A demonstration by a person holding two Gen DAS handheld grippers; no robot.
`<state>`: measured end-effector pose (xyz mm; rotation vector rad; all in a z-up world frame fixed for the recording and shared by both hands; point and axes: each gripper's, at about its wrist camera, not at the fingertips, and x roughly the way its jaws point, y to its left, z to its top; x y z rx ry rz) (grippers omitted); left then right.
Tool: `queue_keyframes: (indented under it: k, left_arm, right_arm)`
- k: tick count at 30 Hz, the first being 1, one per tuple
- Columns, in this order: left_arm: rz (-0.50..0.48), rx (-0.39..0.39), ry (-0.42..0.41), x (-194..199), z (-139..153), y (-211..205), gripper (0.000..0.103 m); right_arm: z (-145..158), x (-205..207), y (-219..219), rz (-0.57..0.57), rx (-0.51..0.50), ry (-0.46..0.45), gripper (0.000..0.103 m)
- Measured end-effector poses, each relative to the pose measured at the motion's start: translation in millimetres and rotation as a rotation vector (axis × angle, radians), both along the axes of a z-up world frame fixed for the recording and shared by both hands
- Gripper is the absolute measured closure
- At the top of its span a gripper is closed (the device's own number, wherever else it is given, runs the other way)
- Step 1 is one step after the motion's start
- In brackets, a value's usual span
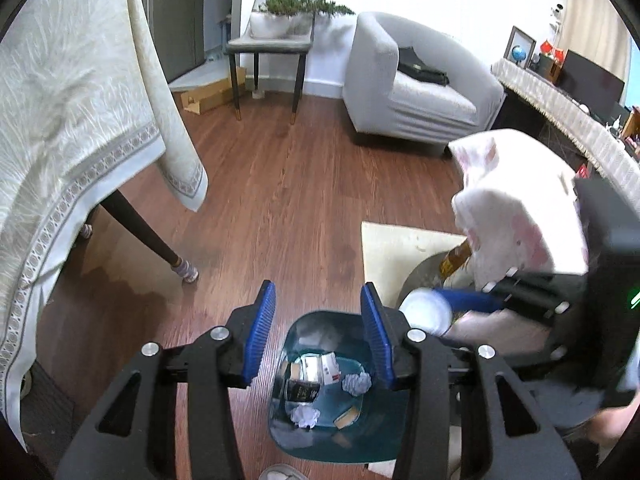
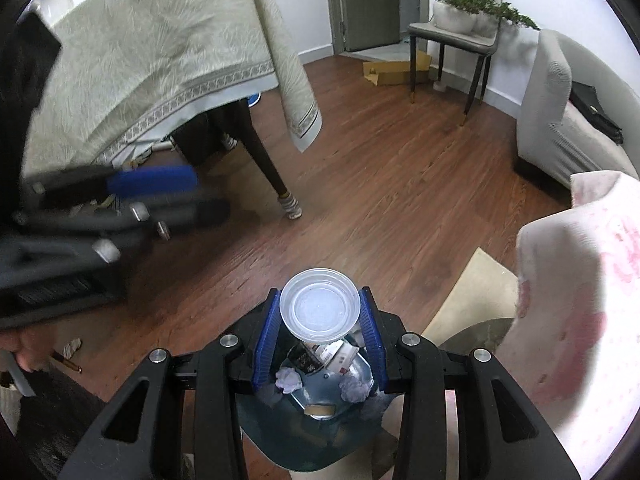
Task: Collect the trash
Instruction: 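Open the left tool over the bin while the right tool releases the lid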
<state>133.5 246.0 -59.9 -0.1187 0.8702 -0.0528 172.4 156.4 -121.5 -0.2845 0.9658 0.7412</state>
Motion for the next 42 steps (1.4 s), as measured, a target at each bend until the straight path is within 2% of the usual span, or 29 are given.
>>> queue_keyframes:
  k: [15, 27, 30, 34, 42]
  left_arm:
    - [0.033, -0.061, -0.106, -12.9, 43.0, 11.1, 0.059]
    - [0.013, -0.088, -0.139, -15.2, 58.6, 1.2, 0.062]
    - [0.015, -0.095, -0.149, -16.3, 63.3, 1.8, 0.062]
    - [0.011, -0.102, -0.162, -17.5, 69.0, 0.1, 0.062]
    - [-0.004, -0.109, -0.179, -18.4, 81.3, -10.6, 0.062]
  right_arm:
    - [-47.8, -0.7, 21.6, 0.027, -0.057, 0.095, 0.063]
    - [-96.1, -5.4, 43.0, 0.074, -0.152, 0.169, 0.063]
    - [-97.8, -6.2, 42.1, 0.081, -0.132, 0.175, 0.063]
    - [-95.2, -4.9, 38.0, 0.077, -0.122, 0.171, 0.056]
    - [-59.6, -9.1, 26.7, 0.069, -0.053, 0.135, 0.056]
